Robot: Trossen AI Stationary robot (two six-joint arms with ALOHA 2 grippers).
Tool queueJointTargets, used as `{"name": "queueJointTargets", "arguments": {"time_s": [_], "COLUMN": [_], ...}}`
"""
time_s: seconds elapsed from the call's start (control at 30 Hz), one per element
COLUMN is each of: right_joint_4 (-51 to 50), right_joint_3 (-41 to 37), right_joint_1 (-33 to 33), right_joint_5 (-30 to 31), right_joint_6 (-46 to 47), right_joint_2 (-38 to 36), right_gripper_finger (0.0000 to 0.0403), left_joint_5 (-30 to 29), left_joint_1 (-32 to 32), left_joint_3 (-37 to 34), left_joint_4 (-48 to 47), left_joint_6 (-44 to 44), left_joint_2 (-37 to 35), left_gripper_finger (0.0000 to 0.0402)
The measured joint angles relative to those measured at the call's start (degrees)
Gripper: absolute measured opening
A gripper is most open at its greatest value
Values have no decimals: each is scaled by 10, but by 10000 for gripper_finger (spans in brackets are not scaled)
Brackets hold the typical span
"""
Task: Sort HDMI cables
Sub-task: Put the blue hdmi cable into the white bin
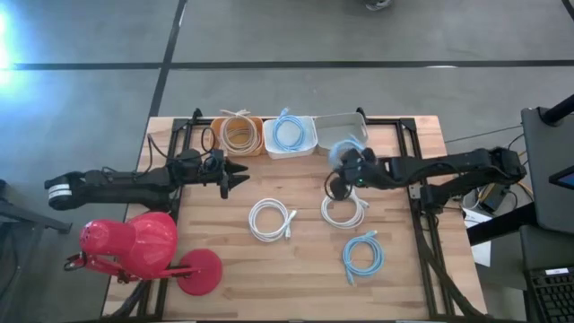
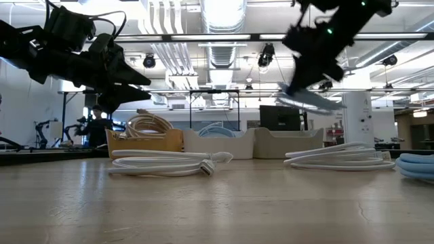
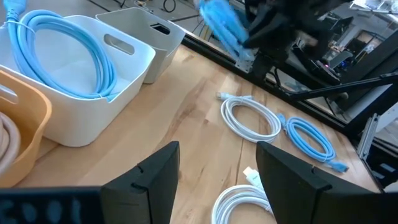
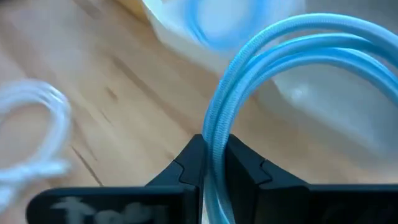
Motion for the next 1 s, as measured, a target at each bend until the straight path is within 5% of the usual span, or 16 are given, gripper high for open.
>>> {"name": "queueJointTargets", "arguments": {"time_s": [0.27, 0.5, 0.87, 1.0], "right_joint_4": [323, 581, 600, 533], "right_joint_3": [-7, -2, 154, 228], "right_joint_1": [-8, -53, -114, -120], "right_joint_5": [3, 4, 2, 9], "right_joint_6": [-305, -397, -371, -372], "right_joint_2": [75, 204, 415, 470], "right_gripper_finger": [38, 38, 38, 38], "left_joint_5": [-1, -2, -2, -2], "left_joint_1": [0, 0, 0, 0], "left_joint_3": [0, 0, 0, 0], "left_joint_4": [3, 4, 2, 2], "left_joint_6": [-6, -6, -6, -6], "left_joint_2": [0, 2, 2, 2], "left_gripper_finger": [213, 213, 213, 213]}}
